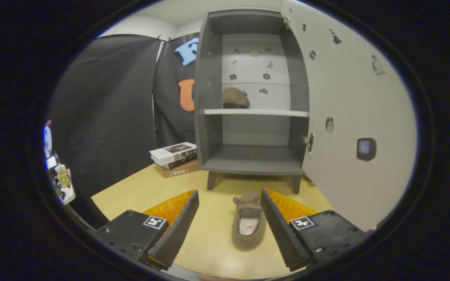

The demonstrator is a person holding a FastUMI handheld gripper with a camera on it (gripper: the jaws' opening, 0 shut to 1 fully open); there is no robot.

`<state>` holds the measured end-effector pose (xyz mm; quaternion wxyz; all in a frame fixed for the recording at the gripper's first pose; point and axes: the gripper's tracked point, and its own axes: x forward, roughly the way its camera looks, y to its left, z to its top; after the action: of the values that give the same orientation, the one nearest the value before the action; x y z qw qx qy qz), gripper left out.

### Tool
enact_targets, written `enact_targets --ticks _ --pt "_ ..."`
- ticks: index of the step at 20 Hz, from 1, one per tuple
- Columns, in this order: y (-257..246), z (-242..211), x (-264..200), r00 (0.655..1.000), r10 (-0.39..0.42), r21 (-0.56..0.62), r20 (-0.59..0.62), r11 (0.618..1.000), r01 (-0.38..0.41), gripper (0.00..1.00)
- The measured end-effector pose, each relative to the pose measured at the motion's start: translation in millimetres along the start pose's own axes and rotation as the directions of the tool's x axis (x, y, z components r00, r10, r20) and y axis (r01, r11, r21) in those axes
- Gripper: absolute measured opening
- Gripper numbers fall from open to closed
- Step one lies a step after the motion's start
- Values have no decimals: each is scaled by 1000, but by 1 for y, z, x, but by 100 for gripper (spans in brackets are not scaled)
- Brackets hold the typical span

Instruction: Open the shoe cabinet door, grab the shoes and put them into the shoe cabinet, then close the shoe cabinet door.

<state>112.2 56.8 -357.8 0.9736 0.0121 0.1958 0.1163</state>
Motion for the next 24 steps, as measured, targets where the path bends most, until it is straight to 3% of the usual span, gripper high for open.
enact_targets --ticks 4,8,10,11,13,14,18,24 --pt "-8 -42 54 992 -59 31 -114 998 63 99" --pt "-12 -76 87 962 -60 86 -267 993 86 94" --pt "-10 -94 102 942 -28 113 -335 991 70 80" --pt "-12 -101 109 929 -35 128 -368 988 88 76" --pt "-23 -114 120 904 -75 122 -420 983 138 59" --pt "-25 -115 126 906 -66 125 -419 984 129 44" --pt "-26 -104 124 931 33 221 -364 974 52 10" --pt "-32 -72 95 959 42 226 -280 974 24 7"
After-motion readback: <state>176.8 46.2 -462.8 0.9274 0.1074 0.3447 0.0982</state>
